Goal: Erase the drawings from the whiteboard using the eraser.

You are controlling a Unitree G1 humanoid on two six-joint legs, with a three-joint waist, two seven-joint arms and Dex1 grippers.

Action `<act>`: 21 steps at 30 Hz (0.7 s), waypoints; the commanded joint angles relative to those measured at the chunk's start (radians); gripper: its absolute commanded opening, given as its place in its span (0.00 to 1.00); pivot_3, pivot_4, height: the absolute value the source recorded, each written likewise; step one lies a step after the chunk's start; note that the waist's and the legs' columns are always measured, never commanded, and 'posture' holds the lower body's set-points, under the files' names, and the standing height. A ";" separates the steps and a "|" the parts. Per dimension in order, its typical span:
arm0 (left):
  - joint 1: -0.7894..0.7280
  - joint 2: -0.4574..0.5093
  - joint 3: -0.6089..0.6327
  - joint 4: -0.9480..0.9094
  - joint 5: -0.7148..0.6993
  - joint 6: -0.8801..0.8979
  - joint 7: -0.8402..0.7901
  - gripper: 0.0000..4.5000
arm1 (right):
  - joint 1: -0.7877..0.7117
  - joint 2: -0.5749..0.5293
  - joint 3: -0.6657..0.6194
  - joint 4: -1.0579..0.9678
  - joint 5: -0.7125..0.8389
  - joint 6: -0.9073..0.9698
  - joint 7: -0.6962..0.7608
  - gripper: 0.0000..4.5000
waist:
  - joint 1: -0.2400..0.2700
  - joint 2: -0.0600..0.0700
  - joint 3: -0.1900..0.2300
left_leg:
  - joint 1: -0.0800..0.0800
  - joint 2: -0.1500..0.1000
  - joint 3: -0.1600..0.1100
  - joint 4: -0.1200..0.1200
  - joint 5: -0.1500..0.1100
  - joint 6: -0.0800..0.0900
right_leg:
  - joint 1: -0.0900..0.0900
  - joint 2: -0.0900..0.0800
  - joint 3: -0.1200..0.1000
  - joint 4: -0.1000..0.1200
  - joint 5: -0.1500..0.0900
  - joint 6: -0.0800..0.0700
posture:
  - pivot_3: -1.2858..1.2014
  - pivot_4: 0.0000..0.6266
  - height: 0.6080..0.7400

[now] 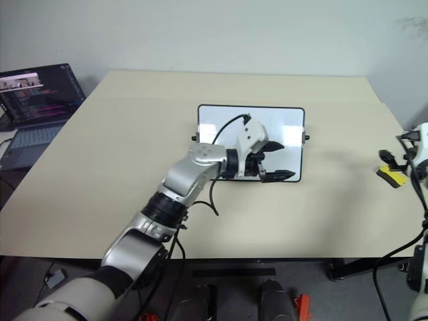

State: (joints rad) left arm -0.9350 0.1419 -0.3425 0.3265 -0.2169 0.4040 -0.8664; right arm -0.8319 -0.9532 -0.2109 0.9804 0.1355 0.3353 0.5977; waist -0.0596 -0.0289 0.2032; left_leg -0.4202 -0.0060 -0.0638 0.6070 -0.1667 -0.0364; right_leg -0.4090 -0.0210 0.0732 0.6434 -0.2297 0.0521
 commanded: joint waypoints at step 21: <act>0.066 0.066 0.029 -0.219 -0.005 0.107 -0.011 1.00 | -0.107 -0.045 0.175 0.330 -0.262 -0.305 0.134 1.00 | -0.007 0.001 0.001 | 0.001 0.000 0.001 0.000 0.000 0.000 | 0.000 0.000 0.001 0.001 0.001 0.002 | 0.52 0.24 1.00</act>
State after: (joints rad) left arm -0.8673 0.2036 -0.3367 0.1591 -0.2164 0.5047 -0.8817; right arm -0.9300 -0.9856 -0.0343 1.3127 -0.1161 0.0507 0.7401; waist -0.0668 -0.0282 0.2038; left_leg -0.4190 -0.0061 -0.0632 0.6071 -0.1668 -0.0366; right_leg -0.4087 -0.0210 0.0744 0.6446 -0.2288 0.0539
